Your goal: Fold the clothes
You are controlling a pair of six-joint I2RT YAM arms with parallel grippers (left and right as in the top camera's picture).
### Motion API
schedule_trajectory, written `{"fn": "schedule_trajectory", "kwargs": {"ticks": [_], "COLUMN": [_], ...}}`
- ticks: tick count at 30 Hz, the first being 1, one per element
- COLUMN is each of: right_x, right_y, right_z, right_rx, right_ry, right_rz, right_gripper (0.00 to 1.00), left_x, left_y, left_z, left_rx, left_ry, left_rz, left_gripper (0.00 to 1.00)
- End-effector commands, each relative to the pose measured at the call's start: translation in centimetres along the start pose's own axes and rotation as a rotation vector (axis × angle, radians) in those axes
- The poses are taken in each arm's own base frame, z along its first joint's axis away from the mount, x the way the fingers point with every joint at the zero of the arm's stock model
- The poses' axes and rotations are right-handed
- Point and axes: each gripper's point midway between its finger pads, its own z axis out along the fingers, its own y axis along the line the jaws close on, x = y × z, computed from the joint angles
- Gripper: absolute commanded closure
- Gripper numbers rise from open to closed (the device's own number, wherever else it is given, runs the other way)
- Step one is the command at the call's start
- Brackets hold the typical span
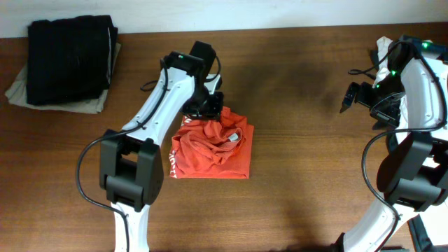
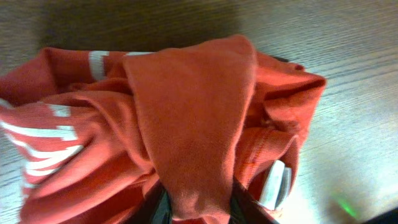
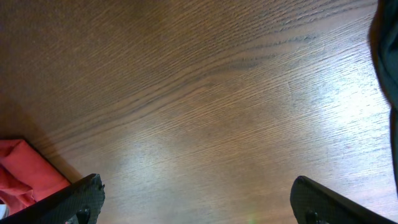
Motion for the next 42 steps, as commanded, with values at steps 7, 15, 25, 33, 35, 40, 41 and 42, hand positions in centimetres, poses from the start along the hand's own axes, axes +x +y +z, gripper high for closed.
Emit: {"fn": "schedule_trajectory", "kwargs": {"ticks": [7, 15, 25, 33, 35, 40, 41, 42], "right_x": [0.0, 0.0, 0.0, 0.0, 0.0, 0.0, 0.0, 0.0], "right_y": [0.2, 0.2, 0.2, 0.2, 0.2, 0.2, 0.2, 0.2], "right_z": [-1.4, -1.4, -1.4, -1.4, -1.4, -1.4, -1.4, -1.4], "right_rx": [-0.011, -0.011, -0.011, -0.011, -0.011, -0.011, -0.011, -0.011], "right_ry": [-0.042, -0.042, -0.042, -0.042, -0.042, -0.042, -0.042, -0.042], "right_rz": [-0.010, -0.010, -0.010, -0.010, -0.010, -0.010, -0.010, -0.010], "right_gripper": [0.01, 0.01, 0.01, 0.01, 0.01, 0.01, 0.01, 0.01], "left_x": [-0.9, 0.2, -1.8, -2.8, -0.6, 4.2, 4.4, 4.5], "left_y": [-5.6, -11.7, -12.6, 3.1, 4.5, 5.7, 4.9, 4.3], "left_z": [2.4, 7.1, -11.2, -14.4, -12.2, -5.3, -4.7, -4.2], "left_rx": [0.043, 0.022, -0.134, -0.190, -0.070, 0.106, 0.160, 0.209], "left_ry": [-0.054, -0.069, -0.303, -0.203, -0.064, 0.199, 0.207, 0.208], "left_rz": [0.008, 0.149, 0.284, -0.045, -0.044, 0.044, 0.070, 0.093], "left_gripper": [0.99, 0.45, 0.01, 0.01, 0.01, 0.01, 0.01, 0.01]}}
